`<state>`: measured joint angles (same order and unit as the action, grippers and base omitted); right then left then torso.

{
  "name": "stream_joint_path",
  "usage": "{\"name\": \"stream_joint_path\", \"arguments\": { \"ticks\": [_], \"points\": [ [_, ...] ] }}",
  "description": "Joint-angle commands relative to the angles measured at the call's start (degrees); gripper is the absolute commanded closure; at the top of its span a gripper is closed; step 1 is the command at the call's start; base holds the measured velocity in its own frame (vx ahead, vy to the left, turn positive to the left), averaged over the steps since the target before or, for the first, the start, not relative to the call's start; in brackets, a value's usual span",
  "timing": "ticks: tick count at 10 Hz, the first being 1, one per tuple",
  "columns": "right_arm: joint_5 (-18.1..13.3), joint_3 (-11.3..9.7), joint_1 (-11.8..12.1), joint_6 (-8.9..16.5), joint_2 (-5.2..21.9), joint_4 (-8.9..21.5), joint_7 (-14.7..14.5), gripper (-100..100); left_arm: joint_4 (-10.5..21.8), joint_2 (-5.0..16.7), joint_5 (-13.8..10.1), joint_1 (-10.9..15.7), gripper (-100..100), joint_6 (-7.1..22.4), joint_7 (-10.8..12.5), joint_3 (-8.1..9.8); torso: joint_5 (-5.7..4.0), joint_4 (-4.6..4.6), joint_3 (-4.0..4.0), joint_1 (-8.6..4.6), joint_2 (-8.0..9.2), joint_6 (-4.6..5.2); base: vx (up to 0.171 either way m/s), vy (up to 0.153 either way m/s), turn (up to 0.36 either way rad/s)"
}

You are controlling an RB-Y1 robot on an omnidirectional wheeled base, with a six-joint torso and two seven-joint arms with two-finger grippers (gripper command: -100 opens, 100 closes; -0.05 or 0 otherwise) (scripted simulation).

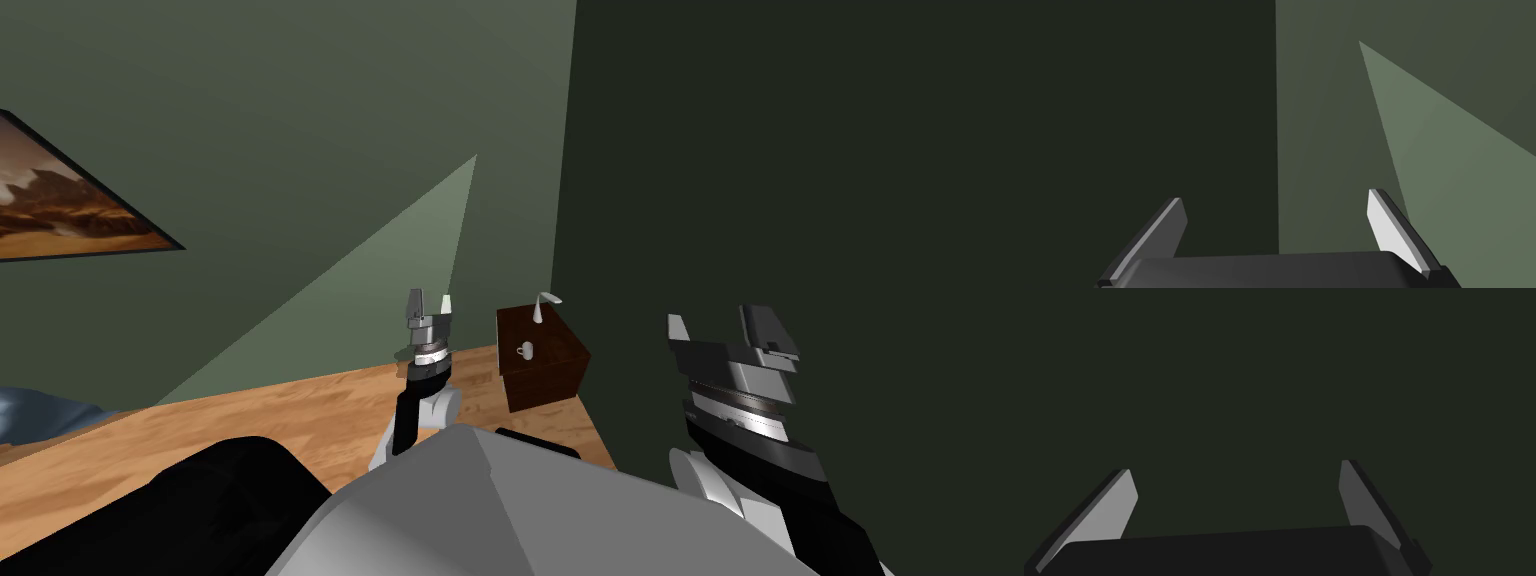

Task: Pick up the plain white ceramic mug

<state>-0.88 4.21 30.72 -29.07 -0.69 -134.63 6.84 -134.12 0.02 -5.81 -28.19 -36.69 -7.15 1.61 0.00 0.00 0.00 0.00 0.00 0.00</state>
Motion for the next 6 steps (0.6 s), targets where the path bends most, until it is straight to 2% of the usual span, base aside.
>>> {"name": "stream_joint_path", "arguments": {
  "ticks": [1,5,6],
  "points": [
    [0.0,0.0,0.0,0.0,0.0,0.0,0.0,0,2.3,2.2,-0.3,1.5,-100,1.9,0.8,-0.1,0.0,0.0,0.0,0.0,0.0,0.0,0.01,-0.016,0.012],
    [0.0,0.0,0.0,0.0,0.0,0.0,0.0,0,7.8,5.0,-1.1,5.1,-100,6.3,2.7,-0.34,-0.02,-0.02,-0.05,-0.1,-0.09,0.0,0.016,-0.03,0.011],
    [0.0,0.0,0.0,0.0,0.0,0.0,0.0,0,8.0,5.0,-1.1,5.1,-100,6.3,2.7,-0.34,-0.02,-0.02,-0.05,-0.11,-0.09,0.0,0.01,-0.021,0.007]
  ]
}}
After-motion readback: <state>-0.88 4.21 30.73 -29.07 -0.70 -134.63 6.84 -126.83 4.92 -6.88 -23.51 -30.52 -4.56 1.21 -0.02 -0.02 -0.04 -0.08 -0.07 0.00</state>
